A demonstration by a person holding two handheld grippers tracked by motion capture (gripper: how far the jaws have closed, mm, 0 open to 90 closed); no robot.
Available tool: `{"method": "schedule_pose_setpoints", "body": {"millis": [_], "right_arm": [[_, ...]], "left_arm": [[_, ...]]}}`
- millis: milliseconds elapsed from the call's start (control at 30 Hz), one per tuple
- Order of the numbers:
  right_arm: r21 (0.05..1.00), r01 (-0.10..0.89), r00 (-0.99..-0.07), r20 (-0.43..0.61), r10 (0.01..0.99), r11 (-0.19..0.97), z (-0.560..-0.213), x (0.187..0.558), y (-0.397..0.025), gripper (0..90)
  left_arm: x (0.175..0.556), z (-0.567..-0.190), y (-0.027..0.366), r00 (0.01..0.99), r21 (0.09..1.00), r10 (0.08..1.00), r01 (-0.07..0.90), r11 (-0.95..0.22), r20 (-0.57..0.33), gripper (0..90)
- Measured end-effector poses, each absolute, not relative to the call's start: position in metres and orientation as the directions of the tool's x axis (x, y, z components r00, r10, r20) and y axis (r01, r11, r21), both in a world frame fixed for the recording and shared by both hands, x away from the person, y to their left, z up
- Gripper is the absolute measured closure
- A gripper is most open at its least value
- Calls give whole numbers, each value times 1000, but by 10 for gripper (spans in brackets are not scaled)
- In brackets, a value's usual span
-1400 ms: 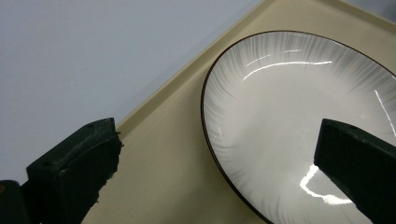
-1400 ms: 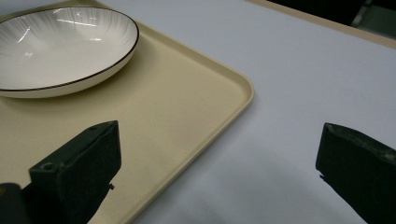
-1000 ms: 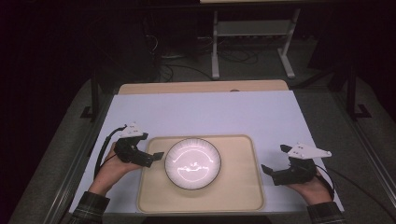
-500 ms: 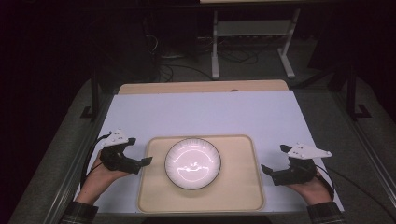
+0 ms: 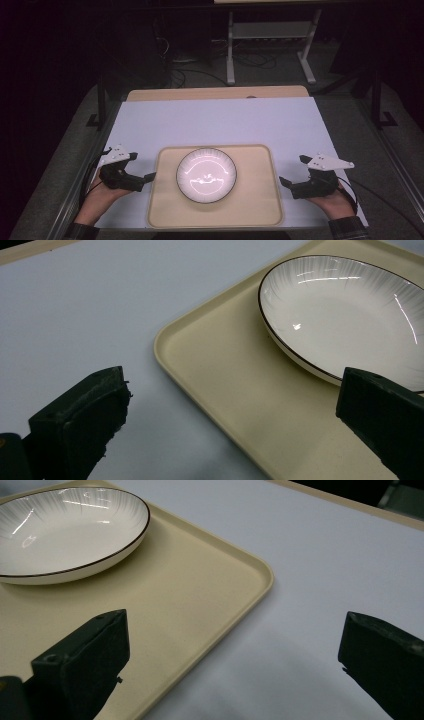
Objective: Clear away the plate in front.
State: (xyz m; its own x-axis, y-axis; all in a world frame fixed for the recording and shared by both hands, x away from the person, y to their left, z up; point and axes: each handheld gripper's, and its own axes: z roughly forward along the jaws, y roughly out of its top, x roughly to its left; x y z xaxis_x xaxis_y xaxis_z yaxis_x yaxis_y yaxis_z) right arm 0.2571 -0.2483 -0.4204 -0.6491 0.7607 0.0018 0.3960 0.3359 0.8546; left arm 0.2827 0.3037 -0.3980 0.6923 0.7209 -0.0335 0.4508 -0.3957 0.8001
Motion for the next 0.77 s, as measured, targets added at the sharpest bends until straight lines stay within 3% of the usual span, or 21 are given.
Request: {"method": "schedule_pose_setpoints", "body": {"millis": [767], "right_arm": [[858,391,-653,2,757,335,-421,258,-249,0]], "left_arm": [[284,-411,331,623,789,781,499,-359,-39,0]]}}
